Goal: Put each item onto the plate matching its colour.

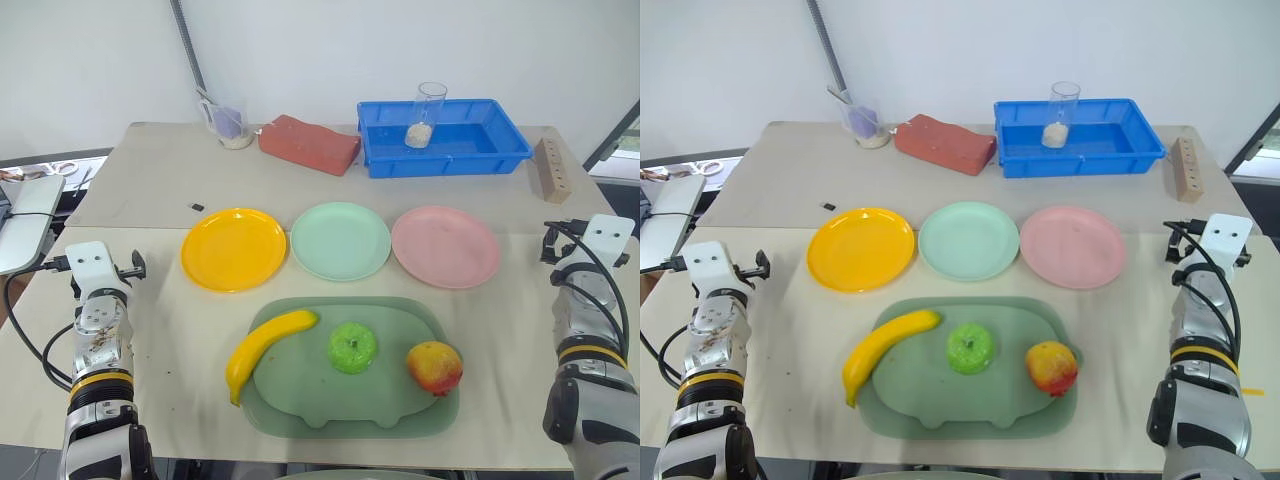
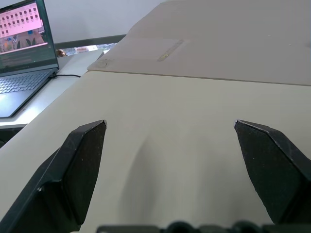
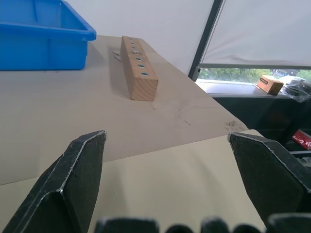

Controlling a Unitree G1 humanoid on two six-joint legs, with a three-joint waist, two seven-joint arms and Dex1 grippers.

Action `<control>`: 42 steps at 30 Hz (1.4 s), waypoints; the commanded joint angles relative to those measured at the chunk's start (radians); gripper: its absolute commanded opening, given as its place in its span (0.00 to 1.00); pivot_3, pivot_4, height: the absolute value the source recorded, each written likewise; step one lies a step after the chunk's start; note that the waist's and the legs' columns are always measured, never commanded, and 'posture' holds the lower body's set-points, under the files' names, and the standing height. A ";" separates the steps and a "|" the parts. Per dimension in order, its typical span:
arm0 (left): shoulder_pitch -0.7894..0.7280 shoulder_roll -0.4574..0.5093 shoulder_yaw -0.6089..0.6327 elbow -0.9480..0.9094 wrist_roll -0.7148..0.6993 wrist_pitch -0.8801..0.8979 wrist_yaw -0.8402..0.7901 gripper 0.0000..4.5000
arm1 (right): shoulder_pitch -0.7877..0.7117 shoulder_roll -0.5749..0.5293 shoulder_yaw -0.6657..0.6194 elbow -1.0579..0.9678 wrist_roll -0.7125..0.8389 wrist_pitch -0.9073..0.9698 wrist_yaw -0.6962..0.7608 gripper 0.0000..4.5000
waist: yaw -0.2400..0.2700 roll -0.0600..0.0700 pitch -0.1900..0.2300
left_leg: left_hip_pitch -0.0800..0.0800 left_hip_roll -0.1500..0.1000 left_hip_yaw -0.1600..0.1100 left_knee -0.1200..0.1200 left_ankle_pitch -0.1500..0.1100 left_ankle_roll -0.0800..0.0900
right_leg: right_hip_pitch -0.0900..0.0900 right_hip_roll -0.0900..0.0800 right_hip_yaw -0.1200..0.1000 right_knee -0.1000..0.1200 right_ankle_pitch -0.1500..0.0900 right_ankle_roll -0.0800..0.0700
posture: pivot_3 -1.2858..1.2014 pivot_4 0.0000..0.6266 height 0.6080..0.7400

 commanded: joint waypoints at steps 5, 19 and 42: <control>0.051 0.069 -0.017 -0.229 -0.032 0.043 -0.147 1.00 | 0.002 -0.045 0.007 -0.051 0.000 0.000 0.054 0.99 | -0.001 0.000 0.000 | 0.000 0.000 0.000 0.000 0.000 0.000 | 0.000 0.000 0.000 0.000 0.000 0.000 | 0.52 0.24 1.00; 0.153 0.413 -0.279 -1.037 -0.377 0.592 -0.815 1.00 | 0.141 -0.183 0.199 -0.931 0.359 0.574 0.880 0.99 | -0.003 0.006 0.002 | -0.001 0.001 0.000 -0.002 0.000 -0.001 | -0.001 0.001 0.000 0.000 0.000 0.000 | 0.52 0.24 1.00; 0.015 0.423 -0.741 -1.085 -0.174 0.722 -0.914 0.88 | 0.097 -0.237 0.332 -1.764 0.941 1.182 0.763 1.00 | 0.024 -0.005 0.010 | -0.001 0.001 -0.002 0.000 -0.001 0.001 | -0.005 0.000 -0.001 -0.003 -0.001 -0.003 | 0.52 0.24 1.00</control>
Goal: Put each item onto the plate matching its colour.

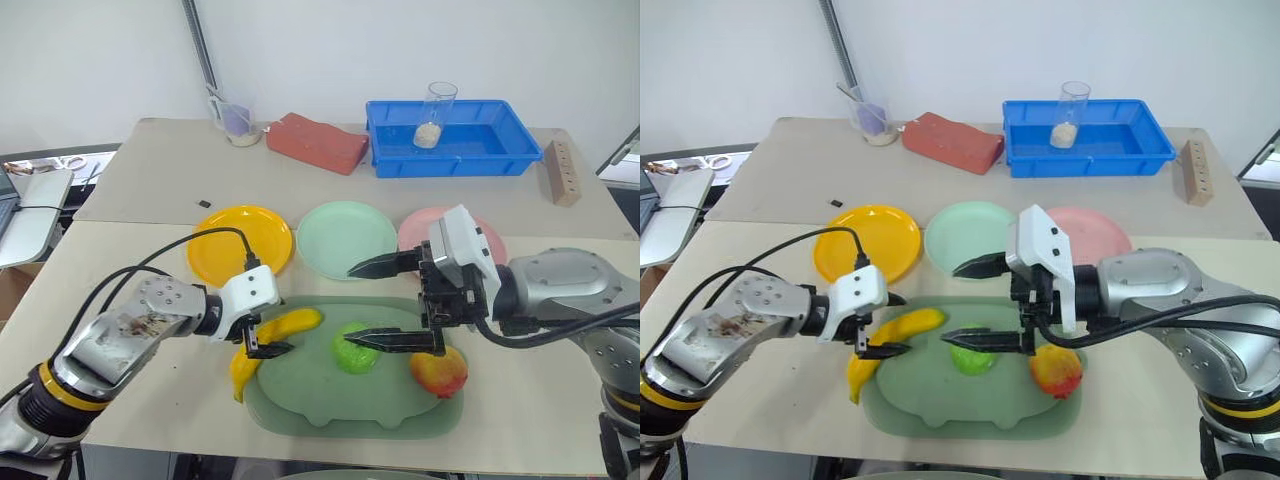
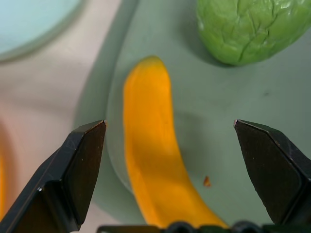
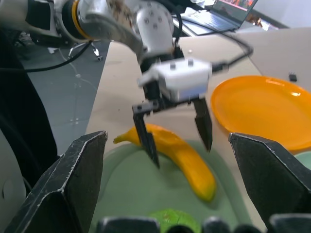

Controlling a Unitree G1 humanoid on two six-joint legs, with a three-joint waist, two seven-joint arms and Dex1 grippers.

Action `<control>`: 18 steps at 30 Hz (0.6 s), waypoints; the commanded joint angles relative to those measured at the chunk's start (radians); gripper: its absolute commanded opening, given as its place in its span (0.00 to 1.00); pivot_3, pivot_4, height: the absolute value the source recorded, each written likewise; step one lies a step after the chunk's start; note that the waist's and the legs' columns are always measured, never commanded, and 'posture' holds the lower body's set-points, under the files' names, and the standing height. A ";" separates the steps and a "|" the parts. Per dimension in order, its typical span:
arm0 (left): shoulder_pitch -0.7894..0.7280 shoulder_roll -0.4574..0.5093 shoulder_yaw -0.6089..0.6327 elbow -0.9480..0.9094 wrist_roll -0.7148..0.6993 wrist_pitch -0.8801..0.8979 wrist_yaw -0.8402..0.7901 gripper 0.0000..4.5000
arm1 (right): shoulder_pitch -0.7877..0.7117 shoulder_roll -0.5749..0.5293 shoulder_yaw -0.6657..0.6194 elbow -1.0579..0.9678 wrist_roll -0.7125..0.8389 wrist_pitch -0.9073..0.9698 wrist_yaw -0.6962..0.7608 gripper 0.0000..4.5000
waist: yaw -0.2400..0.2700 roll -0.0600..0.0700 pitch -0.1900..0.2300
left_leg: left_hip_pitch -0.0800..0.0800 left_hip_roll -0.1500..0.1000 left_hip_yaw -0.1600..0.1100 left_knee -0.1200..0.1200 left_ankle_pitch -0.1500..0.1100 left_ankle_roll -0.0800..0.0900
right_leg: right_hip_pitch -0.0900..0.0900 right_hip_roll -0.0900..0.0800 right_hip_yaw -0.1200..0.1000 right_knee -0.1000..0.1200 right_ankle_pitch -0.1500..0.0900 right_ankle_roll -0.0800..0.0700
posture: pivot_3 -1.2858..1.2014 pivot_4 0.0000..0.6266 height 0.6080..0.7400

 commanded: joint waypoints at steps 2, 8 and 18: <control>-0.001 0.000 -0.018 0.022 0.069 -0.069 -0.014 0.71 | -0.007 -0.018 -0.031 -0.035 0.037 0.012 -0.043 1.00 | 0.000 0.000 0.000 | -0.001 0.000 0.000 0.000 0.000 0.000 | 0.000 0.000 0.000 0.000 0.000 0.000 | 0.52 0.24 1.00; 0.009 -0.008 -0.022 0.063 0.130 -0.131 -0.027 0.21 | 0.009 -0.050 -0.031 -0.044 0.033 -0.002 -0.052 1.00 | 0.000 0.000 0.000 | 0.000 0.000 0.000 0.000 0.000 0.000 | 0.000 0.000 0.000 0.000 0.000 0.000 | 0.52 0.24 1.00; -0.194 -0.028 0.129 0.226 0.088 -0.025 -0.032 0.21 | -0.033 -0.017 -0.044 0.008 0.031 -0.018 -0.095 1.00 | 0.002 -0.001 0.001 | -0.001 0.000 -0.001 0.001 0.000 0.001 | -0.001 0.000 -0.002 0.001 0.000 0.000 | 0.52 0.24 1.00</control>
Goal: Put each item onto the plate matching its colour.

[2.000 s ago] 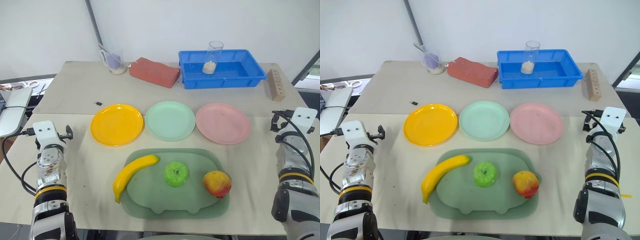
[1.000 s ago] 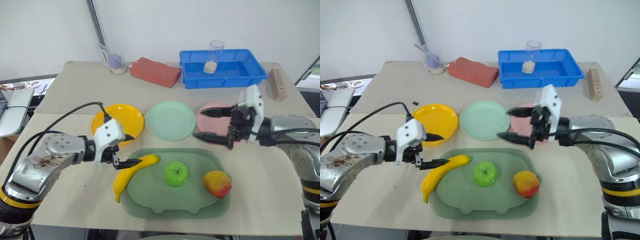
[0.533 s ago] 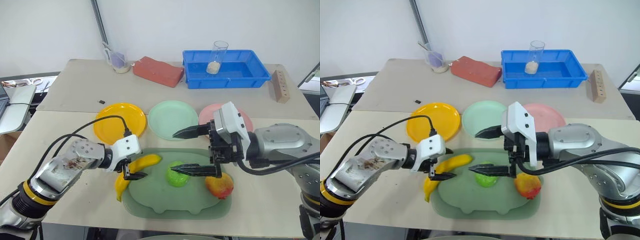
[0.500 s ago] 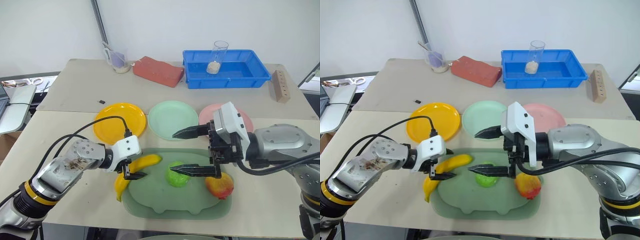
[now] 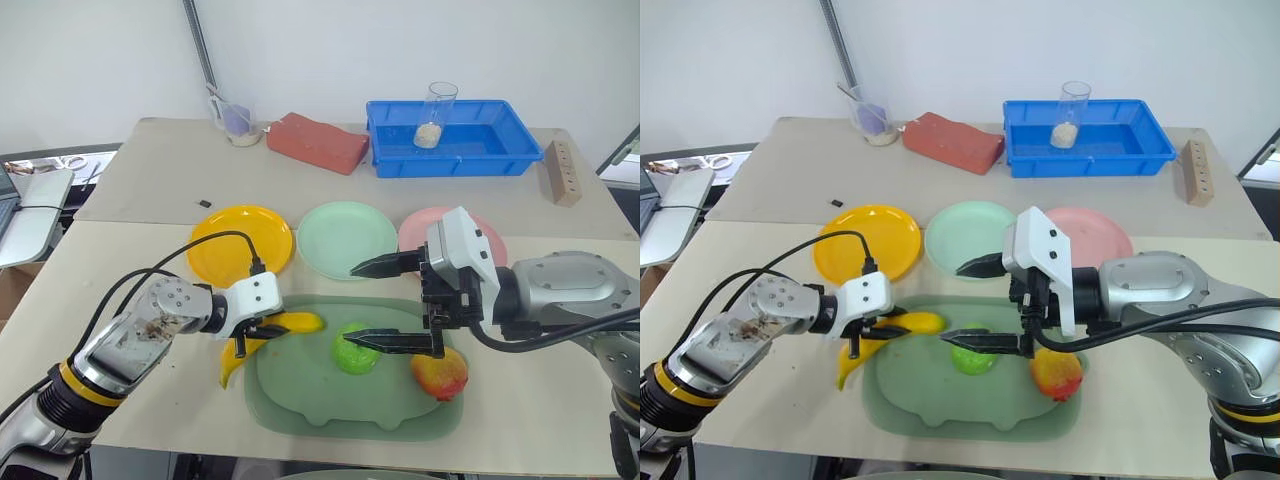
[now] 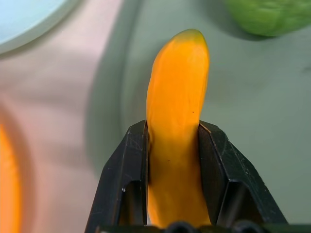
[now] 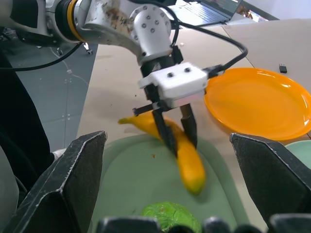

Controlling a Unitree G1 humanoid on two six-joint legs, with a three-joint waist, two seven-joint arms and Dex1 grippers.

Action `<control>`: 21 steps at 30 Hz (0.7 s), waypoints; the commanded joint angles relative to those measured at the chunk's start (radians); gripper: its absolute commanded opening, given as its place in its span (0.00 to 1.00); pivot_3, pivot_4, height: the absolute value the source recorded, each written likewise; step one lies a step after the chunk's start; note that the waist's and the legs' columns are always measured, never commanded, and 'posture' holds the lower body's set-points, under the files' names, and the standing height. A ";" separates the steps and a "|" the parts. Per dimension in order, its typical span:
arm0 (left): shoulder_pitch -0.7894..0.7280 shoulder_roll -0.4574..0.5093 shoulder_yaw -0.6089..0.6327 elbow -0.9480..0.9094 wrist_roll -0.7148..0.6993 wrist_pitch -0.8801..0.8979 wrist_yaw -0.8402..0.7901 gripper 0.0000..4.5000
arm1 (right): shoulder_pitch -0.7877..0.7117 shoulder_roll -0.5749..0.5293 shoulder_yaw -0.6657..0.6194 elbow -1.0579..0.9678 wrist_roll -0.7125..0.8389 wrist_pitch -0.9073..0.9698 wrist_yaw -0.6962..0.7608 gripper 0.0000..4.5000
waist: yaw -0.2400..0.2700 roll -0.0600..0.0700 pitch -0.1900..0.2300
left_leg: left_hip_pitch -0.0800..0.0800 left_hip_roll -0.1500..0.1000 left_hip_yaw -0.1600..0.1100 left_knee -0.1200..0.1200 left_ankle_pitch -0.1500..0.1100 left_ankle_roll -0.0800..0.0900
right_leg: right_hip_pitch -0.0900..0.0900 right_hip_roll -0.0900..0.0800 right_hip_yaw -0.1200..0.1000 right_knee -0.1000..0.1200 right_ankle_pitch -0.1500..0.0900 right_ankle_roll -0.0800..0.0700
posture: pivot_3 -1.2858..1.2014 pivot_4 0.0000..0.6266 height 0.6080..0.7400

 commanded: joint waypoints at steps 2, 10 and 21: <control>-0.176 -0.010 0.152 0.163 -0.010 0.053 0.036 0.21 | -0.069 0.057 -0.013 0.047 -0.039 -0.035 -0.075 1.00 | -0.002 -0.001 0.000 | -0.001 0.000 -0.002 0.000 0.000 0.000 | -0.002 0.001 0.000 0.000 -0.001 0.002 | 0.52 0.24 1.00; -0.262 -0.122 0.218 0.481 0.102 -0.045 0.221 0.21 | -0.175 0.197 0.099 0.158 -0.230 -0.054 -0.178 1.00 | -0.003 0.004 -0.002 | -0.002 -0.001 -0.006 0.000 -0.002 0.005 | -0.006 0.004 0.001 0.004 0.000 0.001 | 0.52 0.24 1.00; -0.336 -0.250 0.278 0.721 0.103 -0.171 0.252 0.81 | -0.154 0.198 0.094 0.176 -0.318 -0.055 -0.146 1.00 | 0.004 0.004 -0.003 | -0.005 -0.002 -0.008 0.002 -0.002 0.004 | -0.007 0.005 0.000 0.006 0.000 0.000 | 0.52 0.24 1.00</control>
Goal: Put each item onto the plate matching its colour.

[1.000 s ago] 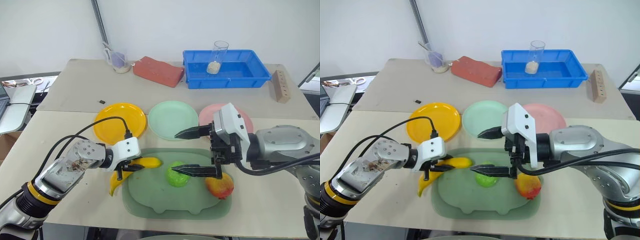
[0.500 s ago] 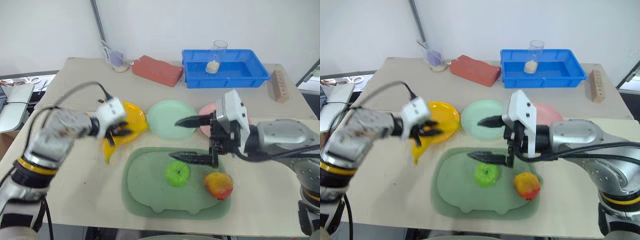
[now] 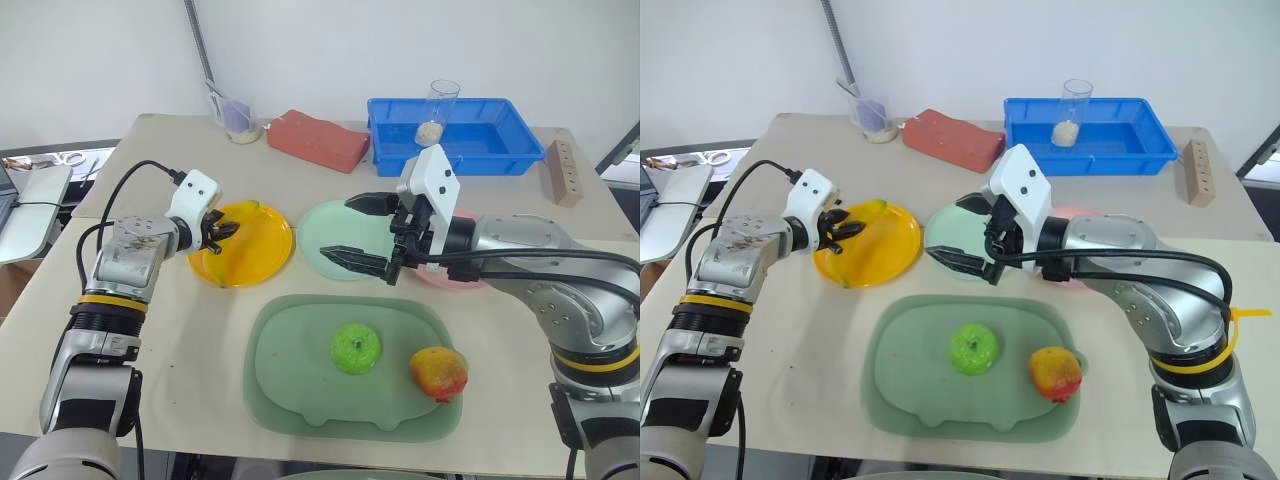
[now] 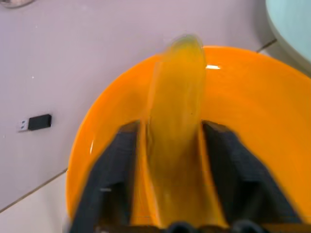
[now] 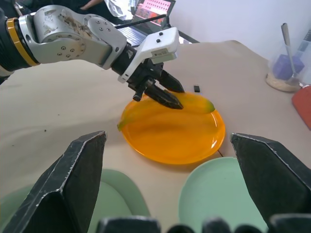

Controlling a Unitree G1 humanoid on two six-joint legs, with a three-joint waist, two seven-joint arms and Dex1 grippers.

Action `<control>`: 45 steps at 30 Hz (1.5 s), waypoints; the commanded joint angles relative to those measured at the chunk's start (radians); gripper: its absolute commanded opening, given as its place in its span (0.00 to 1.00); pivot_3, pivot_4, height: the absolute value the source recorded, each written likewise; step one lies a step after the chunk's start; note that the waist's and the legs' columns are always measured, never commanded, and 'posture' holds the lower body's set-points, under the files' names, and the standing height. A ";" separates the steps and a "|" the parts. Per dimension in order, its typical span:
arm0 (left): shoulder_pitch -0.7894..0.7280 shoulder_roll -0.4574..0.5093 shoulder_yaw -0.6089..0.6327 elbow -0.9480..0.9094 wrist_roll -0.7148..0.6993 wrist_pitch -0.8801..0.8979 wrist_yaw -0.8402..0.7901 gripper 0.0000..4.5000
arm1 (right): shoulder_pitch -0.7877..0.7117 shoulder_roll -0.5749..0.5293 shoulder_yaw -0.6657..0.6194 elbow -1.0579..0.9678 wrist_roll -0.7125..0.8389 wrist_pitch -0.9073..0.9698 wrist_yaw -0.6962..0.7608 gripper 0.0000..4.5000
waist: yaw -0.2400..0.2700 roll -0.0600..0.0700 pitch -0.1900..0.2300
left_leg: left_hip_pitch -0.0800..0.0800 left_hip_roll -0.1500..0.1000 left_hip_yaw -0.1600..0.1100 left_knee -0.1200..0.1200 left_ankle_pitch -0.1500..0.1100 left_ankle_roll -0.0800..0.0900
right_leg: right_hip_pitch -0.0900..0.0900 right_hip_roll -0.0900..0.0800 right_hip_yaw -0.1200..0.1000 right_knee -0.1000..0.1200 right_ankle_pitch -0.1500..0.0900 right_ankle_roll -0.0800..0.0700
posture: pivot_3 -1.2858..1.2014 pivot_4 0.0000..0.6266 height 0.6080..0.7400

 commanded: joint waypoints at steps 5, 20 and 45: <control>-0.062 0.066 0.041 -0.054 -0.020 -0.010 -0.119 0.99 | 0.043 -0.049 -0.069 -0.030 -0.016 -0.011 0.022 1.00 | -0.006 0.000 0.000 | 0.000 0.000 0.000 0.000 0.000 0.000 | 0.001 0.000 0.000 0.000 0.000 0.000 | 0.52 0.24 1.00; 0.178 0.123 -0.049 -0.631 -0.273 -0.114 -0.604 0.99 | 0.267 -0.272 -0.244 -0.130 0.109 -0.005 0.242 1.00 | -0.009 0.001 0.000 | 0.003 0.000 0.000 -0.001 0.000 0.000 | 0.011 -0.001 0.000 -0.003 0.000 0.000 | 0.52 0.24 1.00; 0.222 -0.144 -0.341 -0.279 0.024 -0.759 -0.709 0.99 | 0.588 -0.508 -0.503 -0.325 0.395 0.066 0.262 1.00 | -0.008 -0.002 0.001 | 0.002 -0.001 0.000 0.002 0.000 0.000 | 0.011 -0.003 -0.001 -0.007 0.000 0.000 | 0.52 0.24 1.00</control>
